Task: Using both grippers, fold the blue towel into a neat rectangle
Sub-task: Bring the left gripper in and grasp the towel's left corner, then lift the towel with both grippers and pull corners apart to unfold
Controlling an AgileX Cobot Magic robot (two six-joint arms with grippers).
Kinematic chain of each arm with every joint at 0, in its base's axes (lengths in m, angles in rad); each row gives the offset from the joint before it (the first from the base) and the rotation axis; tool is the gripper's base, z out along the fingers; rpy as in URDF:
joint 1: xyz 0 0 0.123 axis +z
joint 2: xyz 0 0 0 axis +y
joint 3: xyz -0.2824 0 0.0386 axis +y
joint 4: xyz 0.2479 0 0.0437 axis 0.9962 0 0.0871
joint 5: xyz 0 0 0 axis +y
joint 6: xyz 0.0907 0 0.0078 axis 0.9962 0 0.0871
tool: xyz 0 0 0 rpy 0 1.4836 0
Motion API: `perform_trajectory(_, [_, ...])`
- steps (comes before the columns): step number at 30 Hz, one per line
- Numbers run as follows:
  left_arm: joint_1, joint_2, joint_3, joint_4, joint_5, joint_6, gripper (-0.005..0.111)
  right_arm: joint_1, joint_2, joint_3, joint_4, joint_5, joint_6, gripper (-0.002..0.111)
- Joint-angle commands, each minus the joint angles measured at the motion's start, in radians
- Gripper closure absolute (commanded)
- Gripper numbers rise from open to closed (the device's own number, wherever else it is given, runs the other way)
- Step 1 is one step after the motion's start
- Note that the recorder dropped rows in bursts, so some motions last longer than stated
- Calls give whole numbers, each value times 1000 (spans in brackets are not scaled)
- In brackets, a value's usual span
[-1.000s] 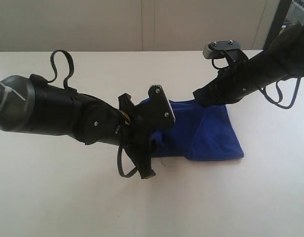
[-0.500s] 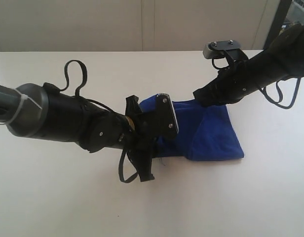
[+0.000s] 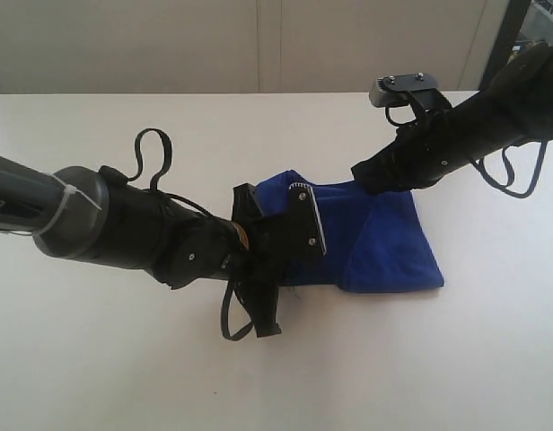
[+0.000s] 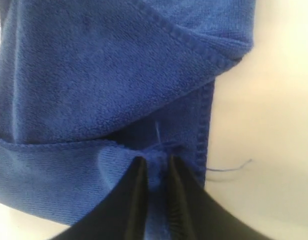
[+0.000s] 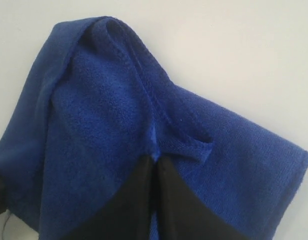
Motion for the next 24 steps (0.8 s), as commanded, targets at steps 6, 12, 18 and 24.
perform_trajectory(6, [-8, -8, -1, -1, -14, 4, 107, -4, -1, -6, 1, -12, 5, 108])
perform_trajectory(12, [32, -145, -1, -82, 23, 6, 107, -4, -12, -6, -4, -29, -4, 108])
perform_trajectory(18, [123, -318, 29, -159, 163, 6, 107, -4, -97, 27, -60, -42, 18, 108])
perform_trajectory(24, [179, -520, 147, -172, 162, 0, 107, -4, -258, 136, -65, -128, 38, 108])
